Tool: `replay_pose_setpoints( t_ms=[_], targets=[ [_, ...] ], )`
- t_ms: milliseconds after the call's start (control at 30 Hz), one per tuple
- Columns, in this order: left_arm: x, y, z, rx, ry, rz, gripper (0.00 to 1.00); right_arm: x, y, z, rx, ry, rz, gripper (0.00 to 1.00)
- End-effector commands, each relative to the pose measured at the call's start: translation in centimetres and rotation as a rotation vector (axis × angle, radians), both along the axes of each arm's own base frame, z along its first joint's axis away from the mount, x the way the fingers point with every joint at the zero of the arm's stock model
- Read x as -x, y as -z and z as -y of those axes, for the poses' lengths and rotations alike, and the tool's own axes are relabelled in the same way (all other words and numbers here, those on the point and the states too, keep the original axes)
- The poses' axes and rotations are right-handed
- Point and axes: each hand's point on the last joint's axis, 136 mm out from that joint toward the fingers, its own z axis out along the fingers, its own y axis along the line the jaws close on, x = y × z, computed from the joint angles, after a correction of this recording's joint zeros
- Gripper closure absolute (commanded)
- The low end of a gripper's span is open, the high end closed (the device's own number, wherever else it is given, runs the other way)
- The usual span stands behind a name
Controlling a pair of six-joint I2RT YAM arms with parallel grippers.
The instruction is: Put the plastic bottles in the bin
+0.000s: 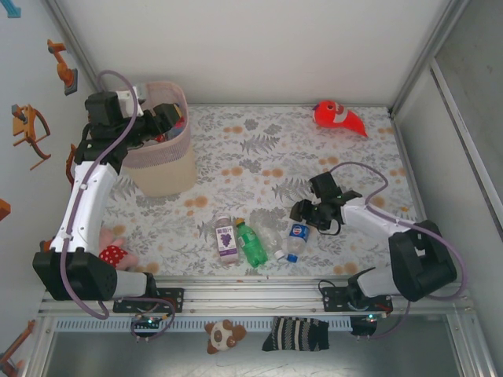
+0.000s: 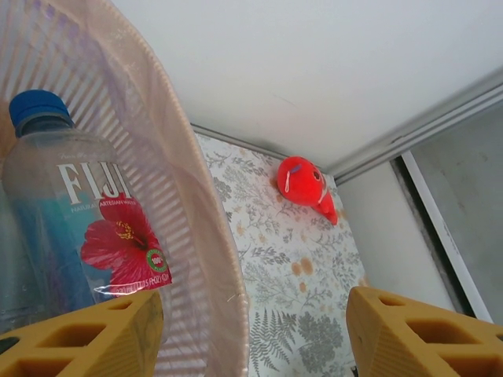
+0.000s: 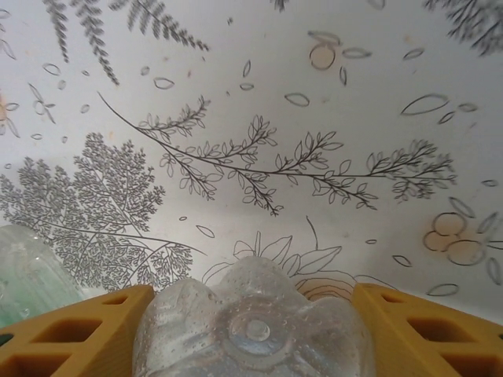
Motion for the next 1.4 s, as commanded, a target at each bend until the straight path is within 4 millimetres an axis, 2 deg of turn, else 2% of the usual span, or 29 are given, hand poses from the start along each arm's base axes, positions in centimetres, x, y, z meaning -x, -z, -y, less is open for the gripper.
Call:
replay_pose_setpoints(
  t_ms=[0, 100, 233, 500, 700, 833, 933, 1033, 1200, 1367],
  targets=[
    [0.4, -1.9, 1.0, 0.039, 0.053, 0.073, 0.38, -1.3, -3.0, 0.5, 0.042, -0.013, 0.102, 0.42],
    [0.9, -2.8, 2.2, 0.039, 0.111, 0.127, 0.38, -2.2, -5.6, 0.6, 0.05, -0.031, 0.184, 0.42],
    [2.2, -4.1, 4.5, 0.019, 0.209, 0.214, 0.36, -3.4, -10.0, 0.2, 0.028, -0.075, 0.324, 0.43],
    [5.6, -6.4, 9.1, 0.052, 0.429, 0.387, 0.31, -5.4, -20.3, -1.5, -0.059, -0.171, 0.641, 0.46],
    [9.3, -5.8, 13.5, 0.023, 0.633, 0.495, 0.24, -5.5, -28.1, -2.8, -0.147, -0.234, 0.872, 0.47],
    [10.4, -4.9, 16.5, 0.03, 0.706, 0.503, 0.21, -5.0, -32.5, -3.4, -0.215, -0.263, 0.994, 0.47],
    [11.0, -4.2, 19.0, 0.048, 0.759, 0.489, 0.2, -4.7, -34.7, -3.8, -0.252, -0.283, 1.044, 0.47],
    [11.9, -3.6, 21.7, 0.074, 0.825, 0.482, 0.19, -4.5, -35.9, -4.0, -0.272, -0.287, 1.068, 0.48],
    [13.8, -3.0, 25.6, 0.097, 0.936, 0.467, 0.17, -4.5, -36.6, -4.0, -0.277, -0.287, 1.079, 0.48],
    [14.9, -2.5, 27.7, 0.114, 0.991, 0.456, 0.14, -4.4, -36.8, -4.0, -0.282, -0.284, 1.087, 0.49]
  ],
)
